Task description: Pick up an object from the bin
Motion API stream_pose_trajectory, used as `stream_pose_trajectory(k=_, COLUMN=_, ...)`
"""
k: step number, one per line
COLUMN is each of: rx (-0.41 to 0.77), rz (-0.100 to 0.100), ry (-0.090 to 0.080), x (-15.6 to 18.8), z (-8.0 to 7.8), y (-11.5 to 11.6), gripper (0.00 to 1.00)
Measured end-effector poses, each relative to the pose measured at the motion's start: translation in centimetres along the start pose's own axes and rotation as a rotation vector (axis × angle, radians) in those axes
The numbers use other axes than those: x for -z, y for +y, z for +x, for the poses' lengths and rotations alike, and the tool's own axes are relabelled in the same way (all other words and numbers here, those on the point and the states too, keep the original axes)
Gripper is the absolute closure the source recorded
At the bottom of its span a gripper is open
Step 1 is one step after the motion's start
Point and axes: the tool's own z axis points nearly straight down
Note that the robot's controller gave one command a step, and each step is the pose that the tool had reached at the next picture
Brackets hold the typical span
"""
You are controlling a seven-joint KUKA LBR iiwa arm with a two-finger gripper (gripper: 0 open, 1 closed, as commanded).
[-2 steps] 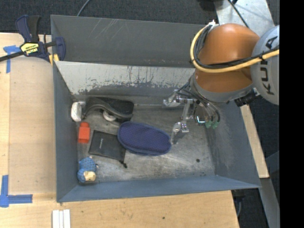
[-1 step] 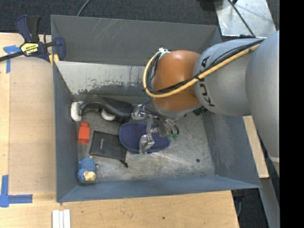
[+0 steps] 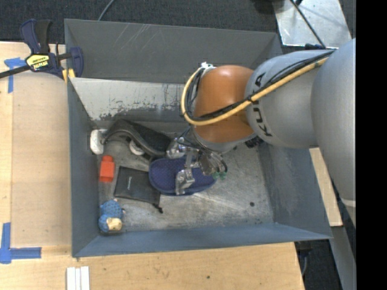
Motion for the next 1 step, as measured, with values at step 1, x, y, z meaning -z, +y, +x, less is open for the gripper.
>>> stream_pose_trajectory(k=1, rx=0.026, rz=-0.005, ry=-0.013, x=11.52, z=0.54, y=0.33, gripper=1.00)
